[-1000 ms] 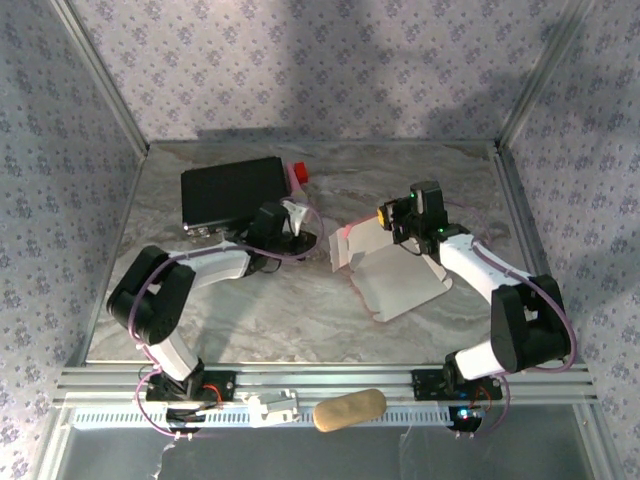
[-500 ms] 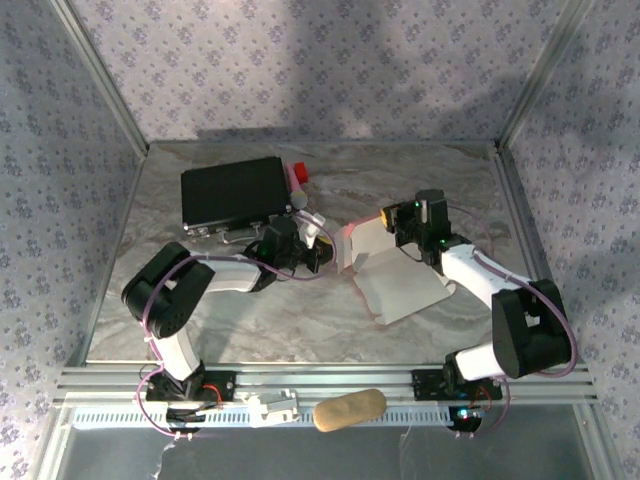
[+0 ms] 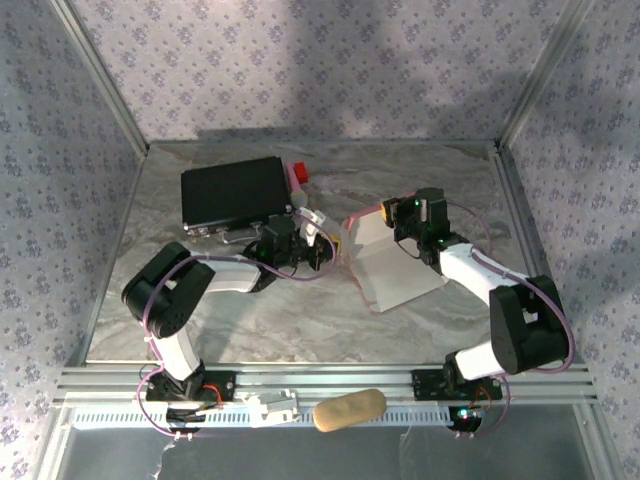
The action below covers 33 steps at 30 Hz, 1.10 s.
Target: Fold the paper box
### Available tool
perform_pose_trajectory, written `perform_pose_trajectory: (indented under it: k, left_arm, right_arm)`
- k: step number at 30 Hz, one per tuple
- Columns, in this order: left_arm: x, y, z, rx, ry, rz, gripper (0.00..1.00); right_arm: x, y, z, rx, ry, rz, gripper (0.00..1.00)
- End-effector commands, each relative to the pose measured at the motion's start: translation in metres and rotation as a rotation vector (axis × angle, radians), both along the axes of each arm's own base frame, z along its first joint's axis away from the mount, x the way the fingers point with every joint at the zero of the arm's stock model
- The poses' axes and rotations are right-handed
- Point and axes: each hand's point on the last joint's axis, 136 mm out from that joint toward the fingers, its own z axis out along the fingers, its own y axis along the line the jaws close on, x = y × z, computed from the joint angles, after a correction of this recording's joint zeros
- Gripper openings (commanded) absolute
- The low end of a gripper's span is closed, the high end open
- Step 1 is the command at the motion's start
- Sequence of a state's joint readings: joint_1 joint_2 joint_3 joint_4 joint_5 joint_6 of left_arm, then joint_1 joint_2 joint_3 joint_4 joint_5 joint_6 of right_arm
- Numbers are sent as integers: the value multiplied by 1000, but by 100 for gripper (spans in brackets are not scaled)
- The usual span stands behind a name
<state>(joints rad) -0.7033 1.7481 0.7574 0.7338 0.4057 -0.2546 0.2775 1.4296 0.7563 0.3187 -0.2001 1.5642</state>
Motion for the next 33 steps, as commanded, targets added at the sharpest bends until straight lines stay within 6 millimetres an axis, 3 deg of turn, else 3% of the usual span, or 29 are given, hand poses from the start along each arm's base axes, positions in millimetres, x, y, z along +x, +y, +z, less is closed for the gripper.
perform_pose_trajectory:
  k: [1,15,24,33]
  left_arm:
    - [1,-16,15,-40,-33,-57,15]
    - [6,-26,8,-23,-88,-51,24]
    - [20,-30,4,-7,-102,-18,25]
    - [34,-27,-4,32,-118,40,21]
  right_arm:
    - [10,4,14,15,-48,-9,0]
    - [13,9,10,41,-92,-1,0]
    - [10,9,8,37,-98,1,0]
    - [8,14,-8,13,-163,1,0]
